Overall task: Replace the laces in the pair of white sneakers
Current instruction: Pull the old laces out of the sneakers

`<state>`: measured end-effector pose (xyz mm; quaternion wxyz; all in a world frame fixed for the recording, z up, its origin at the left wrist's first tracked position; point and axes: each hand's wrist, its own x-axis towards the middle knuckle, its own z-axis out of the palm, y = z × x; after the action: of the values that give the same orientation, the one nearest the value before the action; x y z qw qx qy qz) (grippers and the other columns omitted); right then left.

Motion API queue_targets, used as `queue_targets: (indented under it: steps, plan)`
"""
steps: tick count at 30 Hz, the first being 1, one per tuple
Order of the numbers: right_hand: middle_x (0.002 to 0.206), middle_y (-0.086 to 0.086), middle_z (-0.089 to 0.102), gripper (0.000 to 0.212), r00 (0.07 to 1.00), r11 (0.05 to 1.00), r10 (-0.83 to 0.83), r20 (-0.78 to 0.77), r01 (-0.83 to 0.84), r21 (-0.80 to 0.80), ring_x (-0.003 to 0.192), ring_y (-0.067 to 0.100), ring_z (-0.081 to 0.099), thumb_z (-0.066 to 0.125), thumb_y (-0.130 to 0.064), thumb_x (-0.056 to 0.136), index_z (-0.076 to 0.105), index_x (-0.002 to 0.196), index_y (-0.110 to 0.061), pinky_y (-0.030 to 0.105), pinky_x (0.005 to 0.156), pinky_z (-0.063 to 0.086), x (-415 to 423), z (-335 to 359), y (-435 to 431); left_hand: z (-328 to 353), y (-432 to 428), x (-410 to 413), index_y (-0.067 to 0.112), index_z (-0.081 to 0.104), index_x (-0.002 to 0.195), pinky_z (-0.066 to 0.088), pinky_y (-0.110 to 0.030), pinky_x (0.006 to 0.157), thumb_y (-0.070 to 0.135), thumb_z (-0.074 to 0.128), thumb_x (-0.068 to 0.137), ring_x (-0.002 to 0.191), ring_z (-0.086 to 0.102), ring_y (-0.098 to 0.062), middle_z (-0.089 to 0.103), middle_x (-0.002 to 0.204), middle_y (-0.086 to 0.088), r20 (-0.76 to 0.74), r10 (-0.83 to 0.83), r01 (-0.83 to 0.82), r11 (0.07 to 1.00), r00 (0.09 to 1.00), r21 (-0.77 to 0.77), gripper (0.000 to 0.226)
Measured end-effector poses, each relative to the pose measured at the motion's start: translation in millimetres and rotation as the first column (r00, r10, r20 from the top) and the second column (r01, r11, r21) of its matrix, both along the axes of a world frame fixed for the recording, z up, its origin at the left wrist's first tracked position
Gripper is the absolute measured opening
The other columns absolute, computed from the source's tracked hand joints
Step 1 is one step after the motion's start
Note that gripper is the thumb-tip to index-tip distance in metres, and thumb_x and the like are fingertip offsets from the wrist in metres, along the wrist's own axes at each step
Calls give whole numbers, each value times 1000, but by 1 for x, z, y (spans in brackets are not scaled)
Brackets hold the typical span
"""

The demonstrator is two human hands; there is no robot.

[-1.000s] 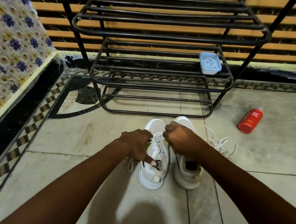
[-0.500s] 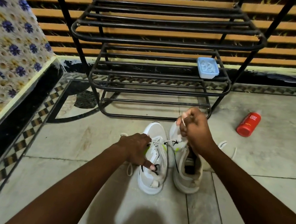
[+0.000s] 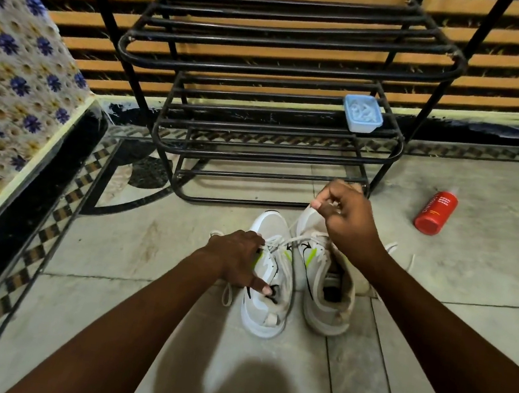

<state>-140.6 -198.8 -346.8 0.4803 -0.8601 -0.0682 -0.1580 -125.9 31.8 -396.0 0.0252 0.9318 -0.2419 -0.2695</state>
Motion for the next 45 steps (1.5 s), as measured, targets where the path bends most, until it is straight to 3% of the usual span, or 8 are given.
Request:
queue_targets:
  steps: [7, 10, 12, 16, 21, 32, 41, 45]
  plan:
    - [92, 18, 69, 33, 942, 662, 256, -216, -8, 749, 63, 25, 62, 44, -1, 102, 55, 73, -13, 38, 61, 51, -8, -15, 22, -5, 3, 1, 29, 39, 145, 43, -49, 108, 89, 71, 57, 140, 39, -18, 45, 148, 8, 0, 10, -10, 1000, 1000, -18, 111]
    - [89, 10, 70, 33, 962, 891, 189, -196, -84, 447, 48, 15, 43, 45, -10, 102, 49, 74, -25, 30, 47, 36, -5, -21, 15, -8, 5, 1, 28, 40, 146, 43, -46, 107, 89, 71, 57, 139, 40, -20, 45, 148, 7, -2, 14, -15, 999, 1000, -45, 112]
    - [79, -4, 67, 20, 980, 980, 172, -96, -181, -86, 54, 15, 53, 47, -11, 97, 46, 82, -25, 27, 51, 37, -1, -23, 8, -9, 6, 0, 28, 37, 150, 42, -45, 108, 89, 71, 57, 142, 38, -19, 42, 153, 8, -5, 24, -24, 999, 1000, -48, 116]
    - [76, -3, 52, 31, 901, 604, 347, -261, -428, -673, 71, 26, 54, 57, 2, 83, 45, 102, -19, 31, 61, 39, 1, -29, 5, -8, 5, 0, 27, 32, 155, 39, -46, 113, 90, 69, 58, 147, 33, -20, 35, 160, 6, -7, 15, -15, 1000, 1000, -25, 122]
    - [85, 8, 58, 20, 888, 491, 369, -275, -437, -754, 87, 27, 58, 56, -27, 93, 63, 85, -10, 41, 75, 50, 0, -23, 7, -5, 3, -1, 26, 34, 154, 40, -46, 112, 88, 71, 60, 144, 37, -21, 39, 157, 4, 3, -2, 2, 1000, 1000, -16, 118]
    - [51, -6, 49, 32, 993, 940, -115, 29, 118, -321, 53, 19, 49, 67, -20, 82, 49, 56, -17, 32, 59, 40, 3, 42, -36, -4, 4, -1, 30, 36, 151, 40, -50, 111, 89, 70, 59, 145, 33, -18, 37, 157, 10, -33, 23, -23, 1000, 999, -2, 114]
    - [70, -1, 64, 25, 956, 851, 79, -284, -213, -480, 73, 20, 61, 76, -34, 84, 65, 71, -16, 31, 69, 44, -11, -7, -4, -10, 8, 4, 26, 35, 155, 33, -43, 120, 89, 71, 56, 150, 31, -19, 30, 165, 4, -67, 28, -35, 994, 997, -105, 123]
    - [84, 4, 67, 5, 945, 818, 168, -280, -292, -495, 88, 26, 62, 71, -17, 84, 71, 83, -12, 34, 78, 48, -14, -24, 7, -8, 10, 3, 26, 65, 119, 50, -44, 102, 75, 81, 62, 115, 62, -18, 66, 121, 3, -189, 151, -211, 909, 970, -359, 77]
